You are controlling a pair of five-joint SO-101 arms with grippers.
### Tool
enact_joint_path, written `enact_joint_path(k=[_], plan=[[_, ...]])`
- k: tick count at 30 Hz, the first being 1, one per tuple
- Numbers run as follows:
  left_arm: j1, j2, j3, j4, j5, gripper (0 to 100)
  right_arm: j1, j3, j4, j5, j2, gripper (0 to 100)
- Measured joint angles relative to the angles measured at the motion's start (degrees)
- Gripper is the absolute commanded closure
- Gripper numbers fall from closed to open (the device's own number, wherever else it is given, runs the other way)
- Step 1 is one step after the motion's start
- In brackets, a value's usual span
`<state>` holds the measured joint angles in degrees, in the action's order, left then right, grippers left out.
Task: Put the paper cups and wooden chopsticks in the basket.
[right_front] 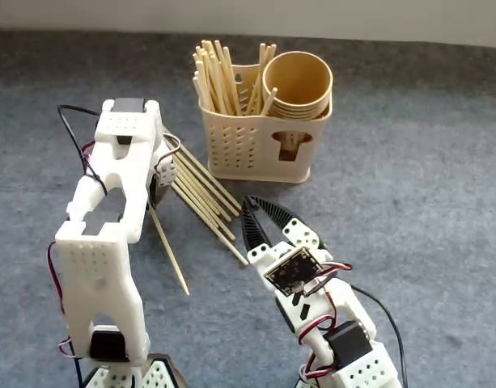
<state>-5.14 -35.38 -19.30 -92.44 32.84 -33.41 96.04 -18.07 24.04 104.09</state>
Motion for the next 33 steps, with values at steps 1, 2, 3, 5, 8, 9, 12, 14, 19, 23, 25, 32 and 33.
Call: enact_joint_path(k=[1, 2, 3, 5, 8, 9, 12, 14, 19, 23, 25, 32, 33], plan=[[0.0, 0.4, 0.0, -0.2, 0.0, 99, 0.0, 0.0, 0.0, 0.0, 0.0, 99.2], [0.0, 0.9, 0.0, -0.4, 0.0, 99, 0.0, 0.0, 0.0, 0.0, 0.0, 99.2], [0.0, 1.4, 0.0, -0.9, 0.0, 99, 0.0, 0.0, 0.0, 0.0, 0.0, 99.2], [0.0, 2.9, 0.0, -1.6, 0.0, 99, 0.0, 0.0, 0.0, 0.0, 0.0, 99.2], [0.0, 5.2, 0.0, -2.9, 0.0, 99, 0.0, 0.0, 0.0, 0.0, 0.0, 99.2], [0.0, 6.1, 0.0, -3.4, 0.0, 99, 0.0, 0.0, 0.0, 0.0, 0.0, 99.2], [0.0, 8.2, 0.0, -5.3, 0.0, 99, 0.0, 0.0, 0.0, 0.0, 0.0, 99.2], [0.0, 9.4, 0.4, -5.5, 0.0, 99, 0.0, 0.0, 0.0, 0.0, 0.0, 99.2], [0.0, 14.8, 6.1, -5.5, 0.0, 99, 0.0, 0.0, 0.0, 0.4, 0.0, 99.2], [0.0, 22.3, 12.6, -5.0, 0.0, 99, 0.0, 0.0, 0.0, 0.4, 0.0, 99.2], [0.0, 26.4, 16.5, -1.9, 0.0, 99, 0.0, 0.0, 0.0, 0.4, 0.0, 99.2], [0.0, 34.8, 25.1, 7.8, 0.0, 99, 0.0, 0.0, 0.0, 0.4, 0.0, 99.2], [0.0, 35.5, 25.1, 8.1, 0.0, 99, 0.0, 0.0, 0.0, 0.4, 0.0, 99.2]])
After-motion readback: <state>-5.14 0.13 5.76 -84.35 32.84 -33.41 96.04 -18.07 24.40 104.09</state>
